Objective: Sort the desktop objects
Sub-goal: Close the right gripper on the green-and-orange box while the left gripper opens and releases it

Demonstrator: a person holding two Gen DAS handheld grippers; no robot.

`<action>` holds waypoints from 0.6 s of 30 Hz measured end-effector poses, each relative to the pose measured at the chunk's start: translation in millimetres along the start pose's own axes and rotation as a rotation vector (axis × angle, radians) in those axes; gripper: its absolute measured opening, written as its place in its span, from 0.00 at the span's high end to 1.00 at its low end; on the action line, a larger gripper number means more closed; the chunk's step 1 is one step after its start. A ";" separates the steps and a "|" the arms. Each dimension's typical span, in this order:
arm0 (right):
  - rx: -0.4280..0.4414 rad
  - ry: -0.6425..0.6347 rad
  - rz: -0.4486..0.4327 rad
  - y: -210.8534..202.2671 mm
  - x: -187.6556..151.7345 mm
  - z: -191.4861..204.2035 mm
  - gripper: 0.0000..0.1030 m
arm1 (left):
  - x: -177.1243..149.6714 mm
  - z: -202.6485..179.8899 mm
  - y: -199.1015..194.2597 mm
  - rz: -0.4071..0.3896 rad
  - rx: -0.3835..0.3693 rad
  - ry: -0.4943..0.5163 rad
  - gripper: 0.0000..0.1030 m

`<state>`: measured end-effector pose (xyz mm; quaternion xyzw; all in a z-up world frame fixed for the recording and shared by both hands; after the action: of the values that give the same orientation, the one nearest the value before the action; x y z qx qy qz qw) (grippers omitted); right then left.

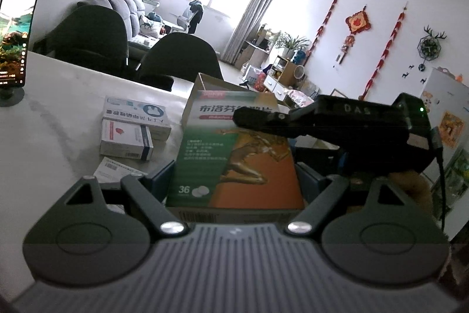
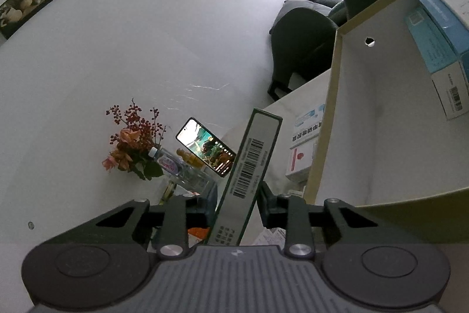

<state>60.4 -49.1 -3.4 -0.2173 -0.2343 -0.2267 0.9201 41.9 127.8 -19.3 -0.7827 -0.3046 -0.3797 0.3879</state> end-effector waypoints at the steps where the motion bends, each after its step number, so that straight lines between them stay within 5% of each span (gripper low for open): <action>1: 0.002 0.007 -0.001 0.0 -0.1 -0.6 0.69 | -0.2 -0.6 -0.1 0.000 0.002 0.004 0.17; 18: 0.032 0.066 -0.008 -4.1 9.2 -9.2 0.78 | -1.2 -0.8 -1.2 0.004 -0.021 0.004 0.10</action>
<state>68.5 -60.0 -4.7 -0.1941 -0.2082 -0.2338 0.9297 40.0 127.6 -19.5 -0.7867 -0.2981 -0.3835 0.3810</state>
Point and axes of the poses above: each gripper's, at about its wrist camera, not at the fingertips, and y roughly the way its jaws point, z to its left, x to its top, the point moved 2 cm from there along y, roughly the way its jaws point, and after that the axes turned 1 degree about z, right-handed, at the moved point
